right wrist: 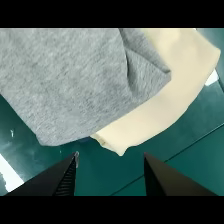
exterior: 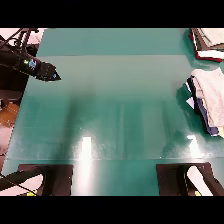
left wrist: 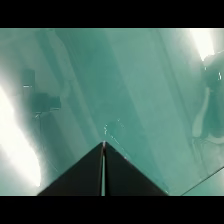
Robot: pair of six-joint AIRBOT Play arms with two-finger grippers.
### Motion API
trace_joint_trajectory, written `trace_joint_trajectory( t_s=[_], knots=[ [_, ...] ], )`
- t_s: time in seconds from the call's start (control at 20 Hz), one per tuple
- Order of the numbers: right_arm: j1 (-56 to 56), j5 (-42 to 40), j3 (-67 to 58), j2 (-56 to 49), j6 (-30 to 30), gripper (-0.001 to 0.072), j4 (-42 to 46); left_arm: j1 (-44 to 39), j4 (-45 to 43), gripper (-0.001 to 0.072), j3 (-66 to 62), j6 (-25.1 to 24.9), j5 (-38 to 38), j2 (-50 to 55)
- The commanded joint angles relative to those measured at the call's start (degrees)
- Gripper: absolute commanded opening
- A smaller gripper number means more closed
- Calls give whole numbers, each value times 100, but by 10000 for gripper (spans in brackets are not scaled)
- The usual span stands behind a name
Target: Fold the shirts.
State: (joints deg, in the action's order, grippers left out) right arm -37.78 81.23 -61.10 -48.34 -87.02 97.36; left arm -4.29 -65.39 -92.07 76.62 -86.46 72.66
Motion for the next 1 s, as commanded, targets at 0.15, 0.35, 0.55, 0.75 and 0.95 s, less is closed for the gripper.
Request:
trace_joint_trajectory(
  t_s=[0.15,0.35,0.55,0.75,0.95],
  knots=[
    [1108,308,109,-15,-33,480,-2964,-2,4,23,0,-11,57,0],
    [2872,223,109,-352,-33,393,-3318,-2,4,23,0,-11,188,0],
    [4273,208,109,-817,-31,13,-3311,-2,4,23,0,-11,448,0],
    [4994,184,109,-1180,-33,13,-3316,-2,4,24,0,-11,566,0],
    [5147,125,109,-1287,-35,13,-3327,-2,4,23,0,-11,619,0]
  ],
)
